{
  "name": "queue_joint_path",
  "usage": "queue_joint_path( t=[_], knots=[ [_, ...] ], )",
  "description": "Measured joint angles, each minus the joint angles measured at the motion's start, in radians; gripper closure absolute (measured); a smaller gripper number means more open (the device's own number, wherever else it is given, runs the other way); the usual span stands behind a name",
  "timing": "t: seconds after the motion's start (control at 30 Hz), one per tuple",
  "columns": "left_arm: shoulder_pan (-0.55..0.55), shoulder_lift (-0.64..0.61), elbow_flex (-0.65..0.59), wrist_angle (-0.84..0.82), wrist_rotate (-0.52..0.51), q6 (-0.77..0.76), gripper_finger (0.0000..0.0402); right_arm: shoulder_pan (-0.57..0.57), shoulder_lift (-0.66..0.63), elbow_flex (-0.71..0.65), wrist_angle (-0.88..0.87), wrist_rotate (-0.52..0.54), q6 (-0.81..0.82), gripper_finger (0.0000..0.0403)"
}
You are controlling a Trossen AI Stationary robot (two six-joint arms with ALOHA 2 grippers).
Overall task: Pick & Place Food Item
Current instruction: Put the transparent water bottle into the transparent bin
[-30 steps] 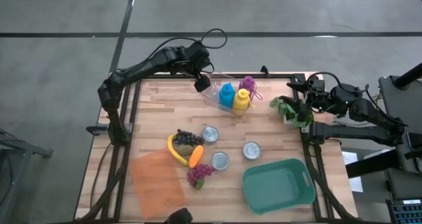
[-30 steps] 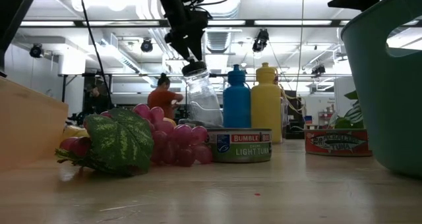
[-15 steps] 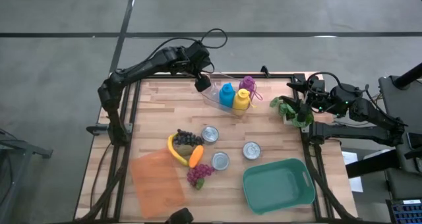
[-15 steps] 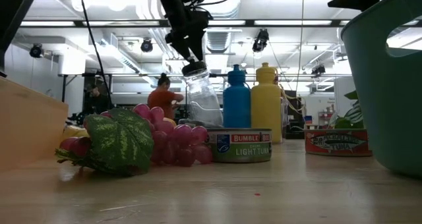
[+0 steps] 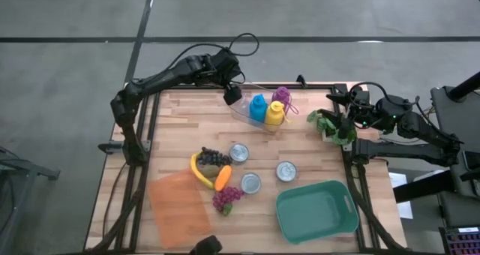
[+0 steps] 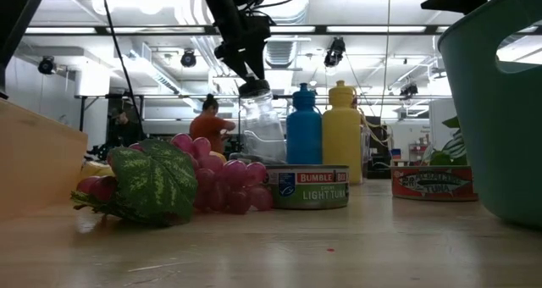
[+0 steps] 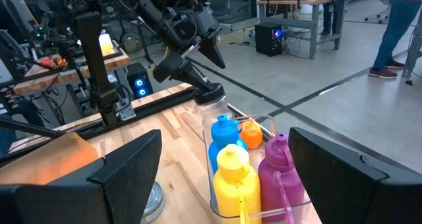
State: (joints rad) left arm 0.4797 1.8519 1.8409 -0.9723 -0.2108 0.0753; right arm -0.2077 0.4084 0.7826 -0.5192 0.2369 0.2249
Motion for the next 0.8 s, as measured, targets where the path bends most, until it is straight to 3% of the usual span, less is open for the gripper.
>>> queue_joint_path(
  t=[0.8],
  knots=[
    [0.000,0.000,-0.094,0.219,0.000,0.003,0.0019,0.000,0.000,0.000,0.000,0.000,0.000,0.0074]
  ],
)
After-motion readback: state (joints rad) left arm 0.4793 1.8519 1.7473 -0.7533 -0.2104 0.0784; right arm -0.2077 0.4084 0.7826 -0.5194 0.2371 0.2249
